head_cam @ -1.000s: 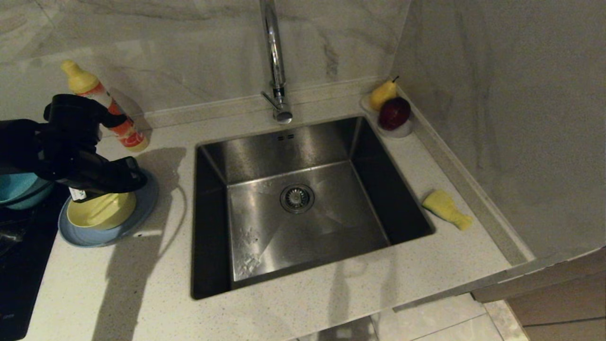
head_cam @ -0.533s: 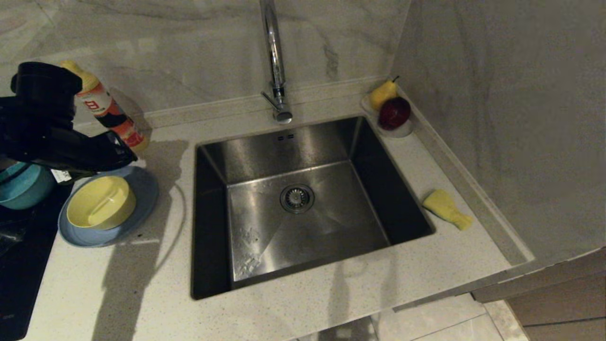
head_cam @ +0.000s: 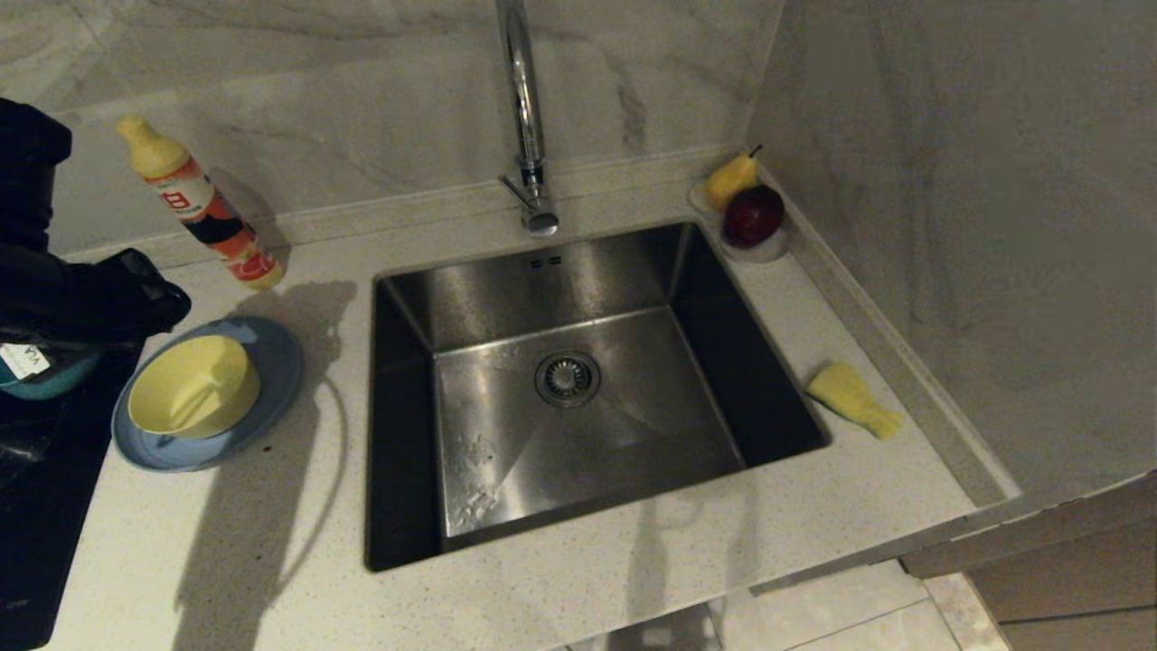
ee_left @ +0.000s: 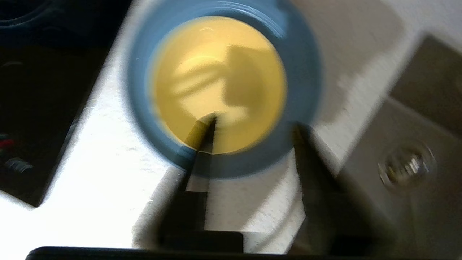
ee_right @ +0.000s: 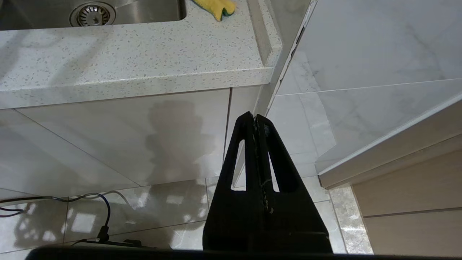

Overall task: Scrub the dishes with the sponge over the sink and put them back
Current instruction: Place the bowl on the plate, then place the bowl on the bowl

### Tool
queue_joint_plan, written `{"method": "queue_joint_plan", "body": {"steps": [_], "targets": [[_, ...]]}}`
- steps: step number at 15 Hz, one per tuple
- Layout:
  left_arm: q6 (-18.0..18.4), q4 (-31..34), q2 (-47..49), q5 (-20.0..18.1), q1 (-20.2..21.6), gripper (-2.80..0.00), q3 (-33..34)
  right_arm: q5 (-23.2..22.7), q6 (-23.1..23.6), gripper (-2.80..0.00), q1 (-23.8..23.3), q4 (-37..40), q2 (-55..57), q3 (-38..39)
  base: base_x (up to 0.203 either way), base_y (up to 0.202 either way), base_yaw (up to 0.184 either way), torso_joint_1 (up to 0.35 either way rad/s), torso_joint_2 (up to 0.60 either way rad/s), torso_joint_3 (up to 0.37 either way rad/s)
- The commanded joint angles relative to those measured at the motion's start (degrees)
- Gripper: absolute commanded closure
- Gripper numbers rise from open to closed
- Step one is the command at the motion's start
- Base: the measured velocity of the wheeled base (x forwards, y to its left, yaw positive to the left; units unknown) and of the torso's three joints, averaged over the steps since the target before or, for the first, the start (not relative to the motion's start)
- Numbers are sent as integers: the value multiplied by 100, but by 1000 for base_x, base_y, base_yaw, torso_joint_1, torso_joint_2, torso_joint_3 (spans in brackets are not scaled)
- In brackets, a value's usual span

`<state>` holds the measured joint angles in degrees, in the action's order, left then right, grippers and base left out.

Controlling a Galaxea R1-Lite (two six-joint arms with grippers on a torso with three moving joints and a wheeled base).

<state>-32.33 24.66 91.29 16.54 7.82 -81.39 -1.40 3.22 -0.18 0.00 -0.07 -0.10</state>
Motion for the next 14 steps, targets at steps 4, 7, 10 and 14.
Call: {"method": "queue_joint_plan", "body": {"steps": [4,7,10,14], "targets": [[51,29,411,85,622,0,-357,0,3,0,1,0,7,1,0,0,0,0,0,0],[205,-4,1057,82,1203,0,-763,0,3,0,1,0,7,1,0,0,0,0,0,0],[333,138,1707,41,1664,-280,-1653,0,3,0,-8,0,7,1,0,0,0,0,0,0],[430,125,2105,-660,1852,-280,-2227,0,11,0,-7,0,7,1,0,0,0,0,0,0]]}}
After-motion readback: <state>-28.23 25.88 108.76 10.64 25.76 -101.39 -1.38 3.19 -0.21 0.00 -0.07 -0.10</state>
